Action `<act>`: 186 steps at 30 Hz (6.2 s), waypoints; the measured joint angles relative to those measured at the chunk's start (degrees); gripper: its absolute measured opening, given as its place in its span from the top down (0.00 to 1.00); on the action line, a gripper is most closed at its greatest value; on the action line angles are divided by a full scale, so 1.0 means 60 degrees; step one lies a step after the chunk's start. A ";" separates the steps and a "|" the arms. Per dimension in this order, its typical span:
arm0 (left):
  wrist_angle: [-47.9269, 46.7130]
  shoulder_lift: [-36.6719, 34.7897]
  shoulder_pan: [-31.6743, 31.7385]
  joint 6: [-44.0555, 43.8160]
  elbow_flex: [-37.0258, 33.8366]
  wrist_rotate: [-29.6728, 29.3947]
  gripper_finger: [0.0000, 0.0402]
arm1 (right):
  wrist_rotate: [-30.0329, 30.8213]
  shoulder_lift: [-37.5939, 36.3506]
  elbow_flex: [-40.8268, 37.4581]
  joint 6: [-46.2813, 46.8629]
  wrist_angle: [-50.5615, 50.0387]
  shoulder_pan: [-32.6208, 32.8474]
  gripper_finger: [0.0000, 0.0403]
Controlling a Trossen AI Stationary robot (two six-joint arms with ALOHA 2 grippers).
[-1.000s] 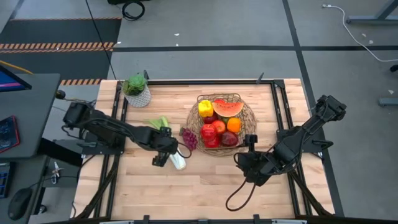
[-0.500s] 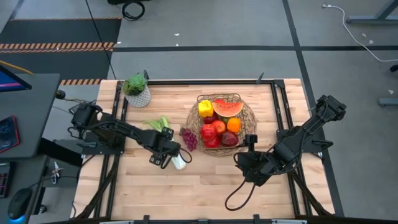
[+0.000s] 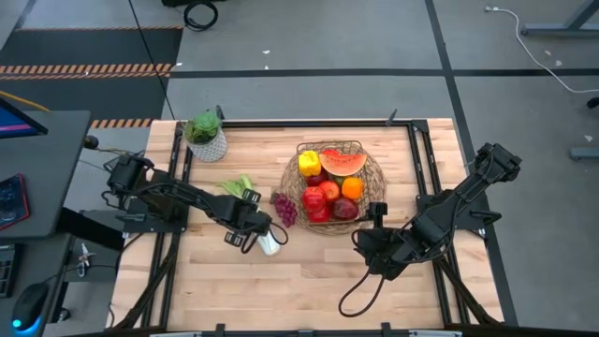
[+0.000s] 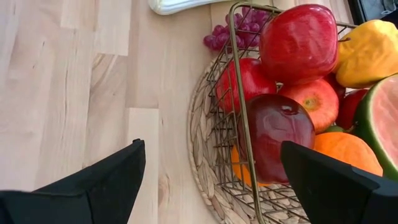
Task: Build produce basket
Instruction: Put the spring onions into the wire basket
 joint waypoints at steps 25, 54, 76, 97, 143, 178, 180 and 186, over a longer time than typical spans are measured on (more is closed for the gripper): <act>-0.3950 -0.0026 -0.0171 -0.1985 0.2904 -0.0140 0.82 | 0.0001 -0.0572 0.0000 -0.0069 -0.0195 0.0057 0.07; 0.4021 -0.2327 -0.0314 -0.1700 0.3750 -0.0101 0.81 | 0.3872 -0.2350 -0.1187 -0.4202 0.4848 0.0888 0.07; 0.4621 -0.2324 -0.0004 -0.1999 0.3712 -0.0100 0.81 | 0.0820 -0.2342 -0.1188 -0.9598 1.1217 -0.1305 0.07; 0.4683 -0.2320 0.0011 -0.2044 0.3712 -0.0102 0.81 | -0.3564 -0.2184 -0.1191 -0.9658 1.1980 -0.3067 0.14; 0.3482 -0.3718 -0.0324 -0.2204 0.3719 -0.0210 0.32 | -0.3316 -0.2939 -0.1180 -0.7233 1.1802 -0.2144 0.40; 0.3280 -0.2874 -0.0809 -0.0254 0.3719 0.0117 0.32 | -0.3688 -0.4084 -0.1177 -0.0216 0.9160 -0.4735 0.40; 0.3266 -0.2874 -0.0809 -0.0254 0.3719 0.0117 0.32 | -0.5043 -0.4080 -0.1177 -0.0735 0.9221 -0.4577 0.40; 0.3026 -0.2874 -0.0789 -0.0255 0.3719 0.0113 0.32 | -0.7342 -0.4109 -0.1177 -0.2787 0.9317 -0.3538 0.40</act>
